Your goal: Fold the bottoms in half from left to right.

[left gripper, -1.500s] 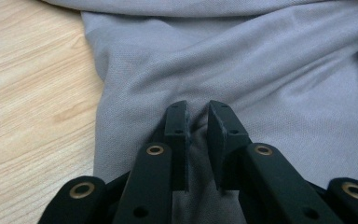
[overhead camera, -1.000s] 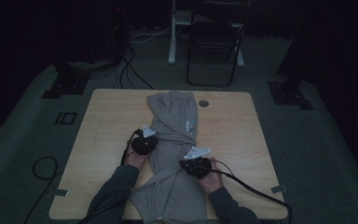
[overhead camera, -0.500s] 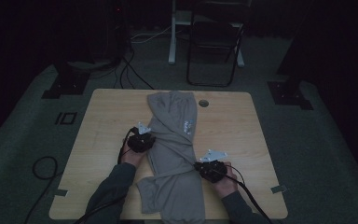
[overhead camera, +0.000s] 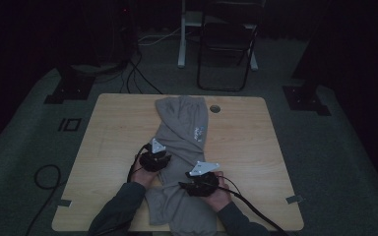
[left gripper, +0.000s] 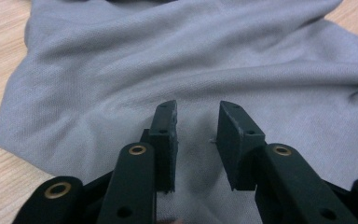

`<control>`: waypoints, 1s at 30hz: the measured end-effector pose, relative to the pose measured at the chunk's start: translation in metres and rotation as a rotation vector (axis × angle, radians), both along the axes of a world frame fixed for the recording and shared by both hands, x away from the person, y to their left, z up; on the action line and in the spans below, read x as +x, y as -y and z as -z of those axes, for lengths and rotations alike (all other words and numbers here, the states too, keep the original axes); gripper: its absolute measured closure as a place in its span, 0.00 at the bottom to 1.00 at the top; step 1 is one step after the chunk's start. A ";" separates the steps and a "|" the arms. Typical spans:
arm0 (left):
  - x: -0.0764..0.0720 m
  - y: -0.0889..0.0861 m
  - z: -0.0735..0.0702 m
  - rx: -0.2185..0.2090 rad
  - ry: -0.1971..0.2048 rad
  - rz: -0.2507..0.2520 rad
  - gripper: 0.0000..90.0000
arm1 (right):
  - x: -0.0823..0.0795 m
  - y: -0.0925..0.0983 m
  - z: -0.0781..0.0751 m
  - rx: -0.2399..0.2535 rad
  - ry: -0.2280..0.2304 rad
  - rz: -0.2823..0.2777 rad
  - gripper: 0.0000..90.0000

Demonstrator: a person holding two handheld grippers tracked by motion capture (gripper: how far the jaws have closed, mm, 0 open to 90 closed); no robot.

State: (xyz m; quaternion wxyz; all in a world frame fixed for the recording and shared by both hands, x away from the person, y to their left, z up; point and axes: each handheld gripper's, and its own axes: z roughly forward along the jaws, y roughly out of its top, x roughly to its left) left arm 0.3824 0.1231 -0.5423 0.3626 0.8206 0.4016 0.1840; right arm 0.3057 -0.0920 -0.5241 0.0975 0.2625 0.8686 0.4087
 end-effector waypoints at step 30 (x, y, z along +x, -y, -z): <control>0.005 -0.026 -0.010 -0.004 0.023 -0.126 0.74 | -0.004 0.027 -0.011 0.002 0.013 0.024 0.72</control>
